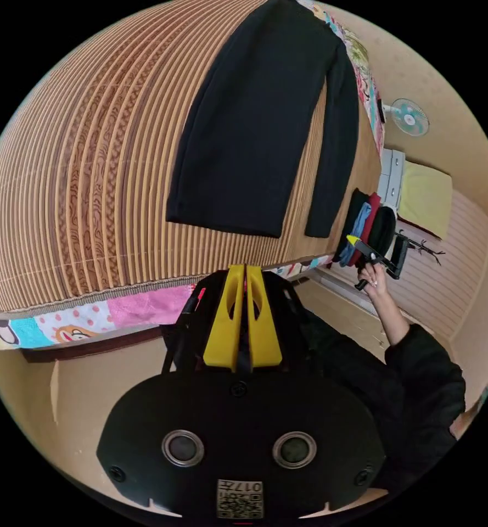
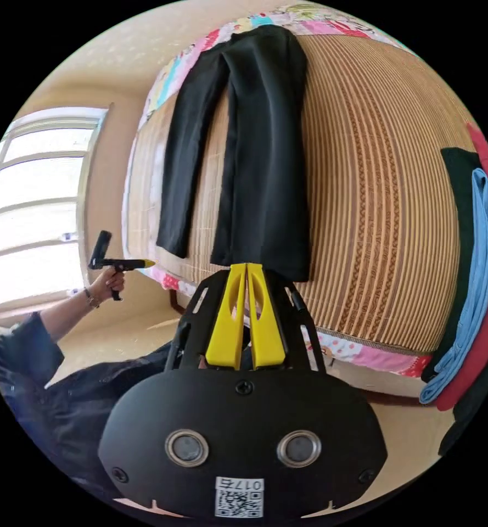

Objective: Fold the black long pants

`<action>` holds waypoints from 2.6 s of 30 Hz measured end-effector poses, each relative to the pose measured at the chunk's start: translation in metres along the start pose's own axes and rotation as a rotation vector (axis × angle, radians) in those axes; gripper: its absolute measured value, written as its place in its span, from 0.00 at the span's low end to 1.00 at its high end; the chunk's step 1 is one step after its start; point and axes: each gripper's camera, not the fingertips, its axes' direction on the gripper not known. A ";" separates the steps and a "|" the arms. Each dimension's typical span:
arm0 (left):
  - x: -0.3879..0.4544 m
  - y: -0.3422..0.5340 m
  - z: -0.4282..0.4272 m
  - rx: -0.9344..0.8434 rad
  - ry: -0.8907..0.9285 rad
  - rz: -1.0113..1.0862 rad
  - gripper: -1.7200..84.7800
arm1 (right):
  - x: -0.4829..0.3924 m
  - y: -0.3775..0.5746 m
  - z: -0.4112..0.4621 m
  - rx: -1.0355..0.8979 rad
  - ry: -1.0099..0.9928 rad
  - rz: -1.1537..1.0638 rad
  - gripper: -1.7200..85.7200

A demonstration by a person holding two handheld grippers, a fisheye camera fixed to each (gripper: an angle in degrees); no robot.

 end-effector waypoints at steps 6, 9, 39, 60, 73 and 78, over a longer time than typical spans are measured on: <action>0.043 0.011 -0.006 0.117 -0.091 0.021 0.10 | 0.063 0.065 -0.040 -0.014 0.099 0.142 0.03; 0.082 -0.025 0.014 0.120 -0.105 0.059 0.12 | 0.100 0.083 -0.062 0.061 -0.008 0.297 0.03; 0.096 -0.028 0.001 0.233 -0.299 0.117 0.11 | 0.172 0.174 -0.171 0.222 -0.172 0.381 0.10; 0.038 -0.003 -0.042 0.246 0.274 0.204 0.01 | 0.181 0.252 -0.204 0.242 -0.206 0.311 0.10; -0.037 0.003 -0.040 0.276 0.091 -0.157 0.01 | 0.142 0.188 -0.139 0.049 -0.270 0.167 0.11; -0.035 0.008 -0.049 0.258 0.316 0.003 0.01 | 0.119 0.192 -0.153 0.057 -0.279 0.094 0.06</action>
